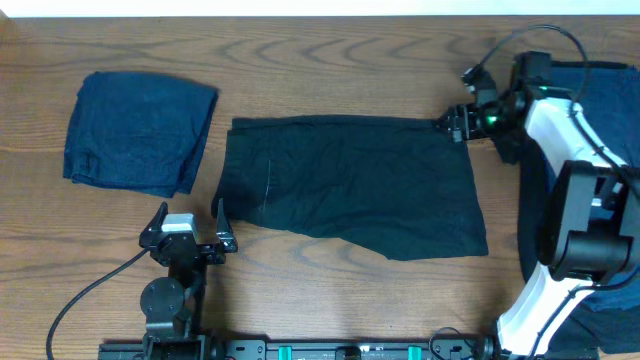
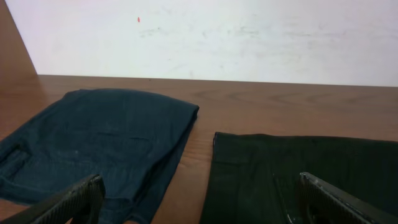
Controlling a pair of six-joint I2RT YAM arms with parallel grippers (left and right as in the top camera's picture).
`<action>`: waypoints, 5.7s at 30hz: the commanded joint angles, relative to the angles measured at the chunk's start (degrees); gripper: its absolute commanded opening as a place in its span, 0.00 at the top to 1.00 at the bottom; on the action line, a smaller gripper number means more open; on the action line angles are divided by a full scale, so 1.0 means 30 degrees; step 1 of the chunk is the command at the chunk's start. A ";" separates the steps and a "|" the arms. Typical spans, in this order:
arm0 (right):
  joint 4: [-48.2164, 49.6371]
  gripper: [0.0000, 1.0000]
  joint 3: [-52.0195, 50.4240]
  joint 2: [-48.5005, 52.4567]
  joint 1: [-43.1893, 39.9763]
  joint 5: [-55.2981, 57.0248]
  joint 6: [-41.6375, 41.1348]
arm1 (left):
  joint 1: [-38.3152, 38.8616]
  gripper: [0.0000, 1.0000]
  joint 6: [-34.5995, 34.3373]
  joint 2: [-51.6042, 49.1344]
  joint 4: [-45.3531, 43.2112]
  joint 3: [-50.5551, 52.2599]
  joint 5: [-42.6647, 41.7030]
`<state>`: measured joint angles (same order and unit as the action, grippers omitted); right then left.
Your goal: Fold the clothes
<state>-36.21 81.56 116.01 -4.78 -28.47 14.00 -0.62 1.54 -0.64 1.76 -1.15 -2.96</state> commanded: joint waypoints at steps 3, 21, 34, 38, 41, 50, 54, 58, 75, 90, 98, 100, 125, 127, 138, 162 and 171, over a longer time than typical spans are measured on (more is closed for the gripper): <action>0.0372 0.31 0.0022 0.0131 0.0889 0.3563 0.1967 | 0.0073 0.02 0.0117 0.0015 0.0699 0.0306 0.0226; 0.0146 0.31 0.0015 0.0131 0.1115 0.4779 0.2652 | 0.0073 0.02 0.0117 0.0015 0.0699 0.0306 0.0226; -0.0619 0.56 0.0007 0.0131 0.1115 0.4488 0.2645 | 0.0073 0.02 0.0117 0.0015 0.0699 0.0306 0.0226; -0.0707 0.71 0.0007 0.0131 0.1115 0.4481 0.2645 | 0.0073 0.02 0.0124 0.0015 0.0699 0.0306 0.0219; -0.0729 0.84 0.0007 0.0131 0.1115 0.4481 0.2637 | 0.0073 0.02 0.0117 0.0015 0.0699 0.0306 0.0219; -0.1530 0.98 0.0007 -0.0124 0.1377 0.4408 0.2346 | 0.0073 0.02 0.0117 0.0015 0.0699 0.0306 0.0226; -0.2120 0.99 0.0007 -0.0466 0.2237 0.4408 0.1953 | 0.0073 0.02 0.0124 0.0015 0.0699 0.0306 0.0219; -0.3002 0.99 0.0007 -0.0554 0.3534 0.4415 0.1435 | 0.0073 0.02 0.0117 0.0015 0.0699 0.0306 0.0226; -0.4415 0.85 0.0007 -0.0554 0.5814 0.7220 0.0758 | 0.0073 0.02 0.0117 0.0015 0.0699 0.0306 0.0219; -0.3271 0.43 0.0007 -0.0554 0.5814 0.9224 0.0780 | 0.0073 0.02 0.0124 0.0015 0.0699 0.0306 0.0219; -0.2412 0.39 0.0007 -0.0554 0.5814 1.0134 0.1494 | 0.0073 0.02 0.0117 0.0015 0.0699 0.0306 0.0226; -0.2259 0.40 0.0007 -0.0554 0.5814 1.0659 0.1494 | 0.0073 0.02 0.0117 0.0015 0.0699 0.0306 0.0219; -0.0867 0.66 0.0007 -0.0517 0.4983 1.1366 0.1494 | 0.0073 0.02 0.0124 0.0015 0.0699 0.0306 0.0219; -0.1005 0.66 0.0007 -0.0517 0.4925 1.1424 0.1494 | 0.0073 0.02 0.0117 0.0015 0.0699 0.0306 0.0219; -0.1042 0.69 -0.0408 -0.0503 0.3956 1.1417 0.1501 | 0.0073 0.02 0.0117 0.0015 0.0699 0.0306 0.0219; -0.1668 0.99 -0.0408 -0.0503 0.3971 0.9194 0.0546 | 0.0073 0.02 0.0124 0.0015 0.0699 0.0306 0.0219; -0.1479 0.99 -0.0408 -0.0503 0.3978 0.9187 -0.0313 | 0.0073 0.02 0.0117 0.0015 0.0699 0.0306 0.0219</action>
<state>-40.82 80.82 115.98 6.61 0.27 14.63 -0.62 1.54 -0.64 1.76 -1.15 -2.96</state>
